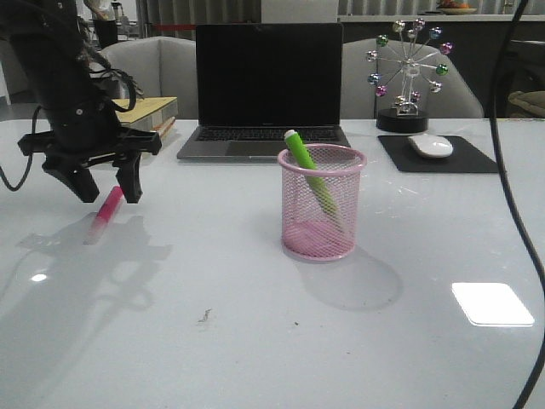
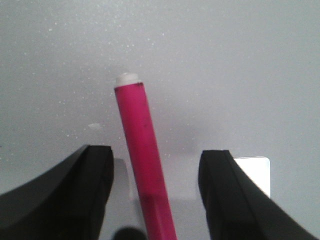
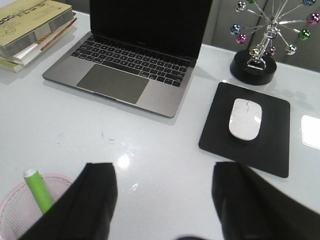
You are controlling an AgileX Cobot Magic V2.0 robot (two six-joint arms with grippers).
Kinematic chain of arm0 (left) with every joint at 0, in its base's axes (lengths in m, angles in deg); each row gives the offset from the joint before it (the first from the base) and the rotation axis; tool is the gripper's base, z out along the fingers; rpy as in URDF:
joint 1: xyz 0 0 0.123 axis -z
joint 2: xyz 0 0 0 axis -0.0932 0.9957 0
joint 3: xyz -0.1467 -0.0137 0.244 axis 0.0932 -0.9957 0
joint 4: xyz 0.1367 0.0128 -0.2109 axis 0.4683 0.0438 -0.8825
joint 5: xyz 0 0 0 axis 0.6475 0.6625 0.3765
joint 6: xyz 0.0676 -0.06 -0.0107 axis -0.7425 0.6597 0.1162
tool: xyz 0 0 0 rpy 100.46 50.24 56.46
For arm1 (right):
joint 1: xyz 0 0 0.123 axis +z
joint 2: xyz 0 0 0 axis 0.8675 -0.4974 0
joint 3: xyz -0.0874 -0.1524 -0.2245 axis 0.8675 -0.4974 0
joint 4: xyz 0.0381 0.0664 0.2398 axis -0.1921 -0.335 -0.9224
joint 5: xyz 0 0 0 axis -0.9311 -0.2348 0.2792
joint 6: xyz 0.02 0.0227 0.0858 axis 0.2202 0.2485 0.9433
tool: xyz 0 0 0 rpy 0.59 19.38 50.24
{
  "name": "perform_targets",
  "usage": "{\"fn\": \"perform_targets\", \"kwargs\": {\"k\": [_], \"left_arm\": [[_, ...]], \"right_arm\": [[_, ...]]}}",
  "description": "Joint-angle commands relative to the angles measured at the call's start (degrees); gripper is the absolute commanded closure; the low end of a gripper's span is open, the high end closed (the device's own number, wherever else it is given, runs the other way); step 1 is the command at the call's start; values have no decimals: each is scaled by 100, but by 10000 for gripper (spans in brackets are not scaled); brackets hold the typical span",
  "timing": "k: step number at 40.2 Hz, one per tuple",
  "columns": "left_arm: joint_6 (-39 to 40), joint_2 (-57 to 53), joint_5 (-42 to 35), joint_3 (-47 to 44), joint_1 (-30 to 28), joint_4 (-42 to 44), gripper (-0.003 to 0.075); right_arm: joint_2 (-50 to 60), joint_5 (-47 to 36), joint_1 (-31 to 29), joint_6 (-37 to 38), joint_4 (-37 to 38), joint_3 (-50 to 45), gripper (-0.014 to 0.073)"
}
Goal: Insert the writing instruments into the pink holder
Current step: 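Lift the pink highlighter with the left gripper toward the holder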
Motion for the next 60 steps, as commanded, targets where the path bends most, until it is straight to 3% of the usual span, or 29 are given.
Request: {"fn": "perform_targets", "kwargs": {"k": [1,8,18,34,48,60], "left_arm": [[72,-261,-139,169,-6,-27,276],[72,-34,40,169,-6,-99,289],[72,-34,195,169,-6,-99,633],[17,-92,92,527,-6,-99,629],[-542,-849,-630,540,137,-138,629],[-568,-1227,-1255,169,421,-153,629]], "right_arm": [[217,-296,-38,-78,68,188,73],[217,-227,-38,-78,73,188,73],[217,-187,-38,-78,71,188,73],[217,-119,-38,-78,71,188,73],[217,29,-38,-78,71,188,73],[217,71,-38,-78,71,188,73]]}}
